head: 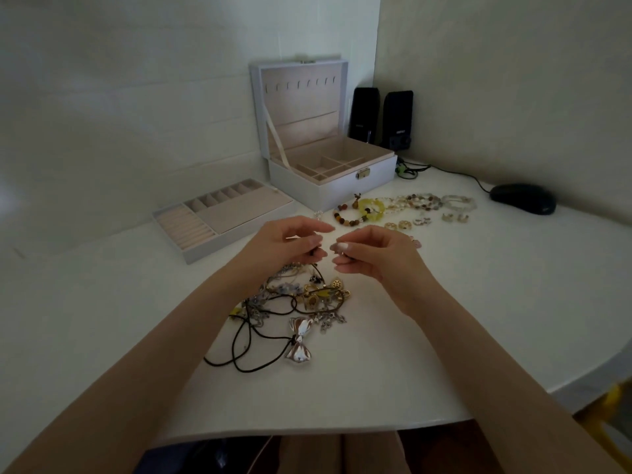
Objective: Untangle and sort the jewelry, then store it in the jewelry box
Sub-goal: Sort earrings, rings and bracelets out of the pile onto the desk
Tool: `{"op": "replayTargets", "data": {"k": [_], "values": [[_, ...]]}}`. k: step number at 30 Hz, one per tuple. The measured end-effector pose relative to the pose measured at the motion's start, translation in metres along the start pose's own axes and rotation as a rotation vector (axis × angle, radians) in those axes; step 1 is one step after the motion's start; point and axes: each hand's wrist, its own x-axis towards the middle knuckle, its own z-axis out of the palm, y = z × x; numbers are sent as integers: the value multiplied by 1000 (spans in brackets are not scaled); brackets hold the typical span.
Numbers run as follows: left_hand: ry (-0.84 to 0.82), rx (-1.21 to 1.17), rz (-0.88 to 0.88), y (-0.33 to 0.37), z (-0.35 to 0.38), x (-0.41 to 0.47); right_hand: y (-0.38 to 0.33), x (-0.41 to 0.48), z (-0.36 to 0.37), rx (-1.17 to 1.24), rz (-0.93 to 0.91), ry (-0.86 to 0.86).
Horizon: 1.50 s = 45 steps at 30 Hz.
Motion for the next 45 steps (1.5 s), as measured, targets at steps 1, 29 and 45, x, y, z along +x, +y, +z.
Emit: {"op": "replayTargets", "data": {"k": [1,29,45], "values": [[-13,28,-1,2,2,0,-1,0,-1,6,-5,-2],[-13,267,78,28,139,45,-31,-28,-113,-559,-100,308],[-2,724,78,18,179,94,-17,13,-152,-780,14,323]]}}
